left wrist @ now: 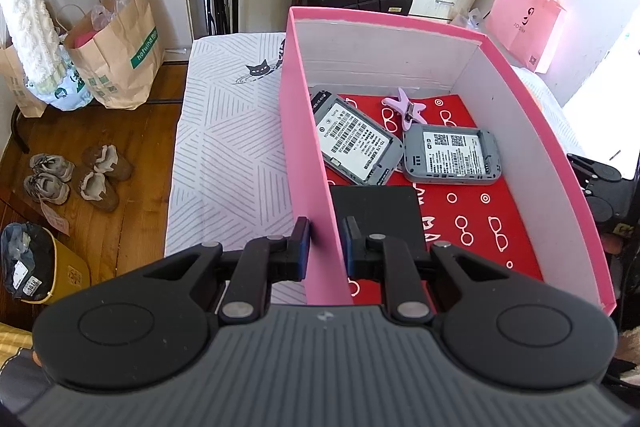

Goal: Organize rigid objects
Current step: 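Carry the white charger into the pink box and release it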

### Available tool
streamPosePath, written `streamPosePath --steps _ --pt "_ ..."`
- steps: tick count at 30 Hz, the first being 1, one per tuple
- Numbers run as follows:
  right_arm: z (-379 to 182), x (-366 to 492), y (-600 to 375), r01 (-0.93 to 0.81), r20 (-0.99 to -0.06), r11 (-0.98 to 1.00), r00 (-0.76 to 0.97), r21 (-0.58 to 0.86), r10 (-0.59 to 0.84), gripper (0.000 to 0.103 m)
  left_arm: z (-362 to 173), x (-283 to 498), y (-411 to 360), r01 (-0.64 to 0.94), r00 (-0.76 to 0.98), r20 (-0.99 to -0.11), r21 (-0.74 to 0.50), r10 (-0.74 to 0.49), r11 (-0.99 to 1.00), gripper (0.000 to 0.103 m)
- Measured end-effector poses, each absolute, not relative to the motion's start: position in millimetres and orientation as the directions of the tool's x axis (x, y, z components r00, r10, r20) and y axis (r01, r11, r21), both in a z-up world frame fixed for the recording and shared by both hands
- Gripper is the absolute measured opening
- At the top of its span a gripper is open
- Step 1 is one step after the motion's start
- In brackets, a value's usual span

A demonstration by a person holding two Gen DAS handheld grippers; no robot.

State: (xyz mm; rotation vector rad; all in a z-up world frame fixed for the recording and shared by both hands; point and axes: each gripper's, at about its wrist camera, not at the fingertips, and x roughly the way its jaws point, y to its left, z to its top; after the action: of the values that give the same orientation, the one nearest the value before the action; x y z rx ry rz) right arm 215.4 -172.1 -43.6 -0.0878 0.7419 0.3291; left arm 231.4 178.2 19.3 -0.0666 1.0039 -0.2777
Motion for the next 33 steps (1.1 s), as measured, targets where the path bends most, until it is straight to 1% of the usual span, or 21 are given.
streamPosePath --steps 3,6,8,11,14,16,18,23,26,30,33 --pt "-30 216 -179 -0.314 -0.67 0.947 0.688 0.072 0.279 0.048 20 231 177 0.205 0.505 -0.825 -0.171 -0.254 0.964 0.016" --pt "1 210 -180 -0.341 -0.634 0.94 0.721 0.027 0.28 0.048 22 231 176 0.215 0.506 -0.827 -0.156 -0.247 0.964 0.016" --pt "24 205 -180 -0.369 -0.604 0.929 0.736 0.021 0.306 0.048 24 229 175 0.223 0.509 -0.826 -0.145 -0.242 0.964 0.014" --pt "59 198 -171 -0.465 -0.564 0.883 0.716 0.055 0.412 0.048 24 228 174 0.235 0.508 -0.828 -0.131 -0.237 0.963 0.014" --pt "82 195 -148 -0.596 -0.556 0.798 0.635 0.09 0.537 0.048 25 228 172 0.25 0.506 -0.832 -0.111 -0.228 0.962 0.013" --pt "87 196 -127 -0.673 -0.581 0.734 0.561 0.094 0.589 0.048 26 228 170 0.262 0.502 -0.836 -0.094 -0.219 0.96 0.013" --pt "85 198 -103 -0.729 -0.625 0.68 0.498 0.073 0.601 0.048 28 228 168 0.276 0.498 -0.84 -0.081 -0.215 0.958 0.013" --pt "56 207 -52 -0.816 -0.763 0.577 0.402 -0.047 0.506 0.048 32 224 159 0.327 0.495 -0.848 -0.016 -0.186 0.945 0.013" --pt "37 214 -34 -0.843 -0.814 0.529 0.374 -0.099 0.444 0.048 32 224 160 0.333 0.496 -0.848 -0.014 -0.188 0.943 0.013" --pt "19 225 -23 -0.852 -0.852 0.514 0.339 -0.098 0.399 0.048 32 223 163 0.331 0.499 -0.844 -0.026 -0.198 0.943 0.013" --pt "18 228 -29 -0.836 -0.835 0.541 0.364 -0.097 0.412 0.049 32 223 164 0.328 0.501 -0.842 -0.031 -0.202 0.944 0.013"
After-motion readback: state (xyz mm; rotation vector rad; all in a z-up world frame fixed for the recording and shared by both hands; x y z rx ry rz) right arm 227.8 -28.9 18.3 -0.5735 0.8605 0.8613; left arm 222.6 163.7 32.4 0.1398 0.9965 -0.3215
